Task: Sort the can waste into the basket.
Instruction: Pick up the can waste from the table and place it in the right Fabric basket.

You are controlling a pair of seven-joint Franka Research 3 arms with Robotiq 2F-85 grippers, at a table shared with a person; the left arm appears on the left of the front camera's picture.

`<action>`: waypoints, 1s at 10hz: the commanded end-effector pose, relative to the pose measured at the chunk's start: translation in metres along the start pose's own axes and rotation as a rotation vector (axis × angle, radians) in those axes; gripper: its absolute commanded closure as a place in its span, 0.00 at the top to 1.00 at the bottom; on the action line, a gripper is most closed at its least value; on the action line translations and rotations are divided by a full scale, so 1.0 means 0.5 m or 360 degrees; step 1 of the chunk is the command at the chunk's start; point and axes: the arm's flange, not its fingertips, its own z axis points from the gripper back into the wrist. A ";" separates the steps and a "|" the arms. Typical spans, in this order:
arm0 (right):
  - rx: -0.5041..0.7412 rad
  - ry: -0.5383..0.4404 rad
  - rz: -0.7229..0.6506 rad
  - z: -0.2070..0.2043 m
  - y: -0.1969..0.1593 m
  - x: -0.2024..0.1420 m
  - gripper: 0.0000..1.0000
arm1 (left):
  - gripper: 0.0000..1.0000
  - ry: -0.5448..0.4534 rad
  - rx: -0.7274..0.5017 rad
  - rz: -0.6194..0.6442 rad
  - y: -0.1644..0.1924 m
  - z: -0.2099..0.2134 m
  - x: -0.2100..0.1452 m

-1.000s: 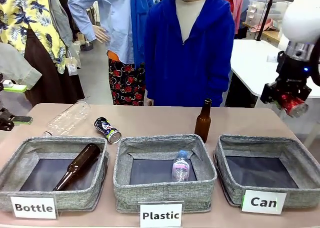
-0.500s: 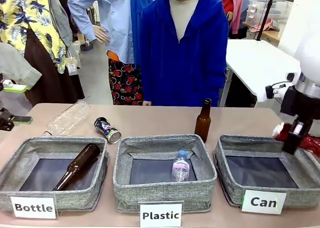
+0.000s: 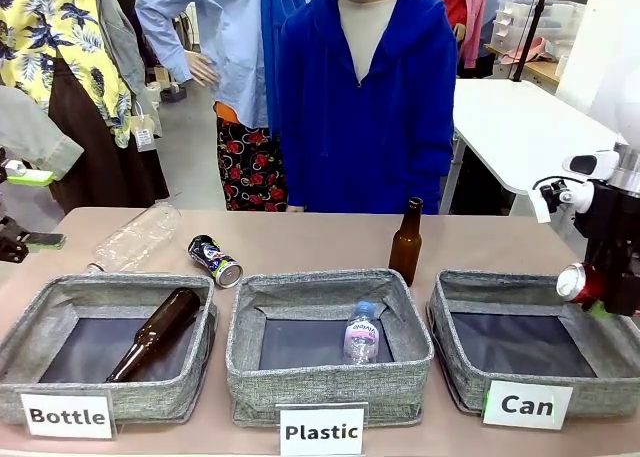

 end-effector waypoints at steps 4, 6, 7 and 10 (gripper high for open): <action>-0.0110 -0.0151 -0.0116 0.011 -0.012 -0.003 0.91 | 1.00 0.0000 -0.0003 -0.0007 -0.003 0.002 -0.005; -0.0084 -0.0188 -0.0123 0.014 -0.020 -0.004 1.00 | 1.00 0.0000 -0.0003 -0.0007 -0.003 0.002 -0.005; -0.0069 -0.0212 -0.0136 0.015 -0.024 -0.002 1.00 | 1.00 0.0000 -0.0003 -0.0007 -0.003 0.002 -0.005; 0.0256 -0.0962 -0.0865 0.051 -0.045 -0.011 1.00 | 1.00 0.0000 -0.0003 -0.0007 -0.003 0.002 -0.005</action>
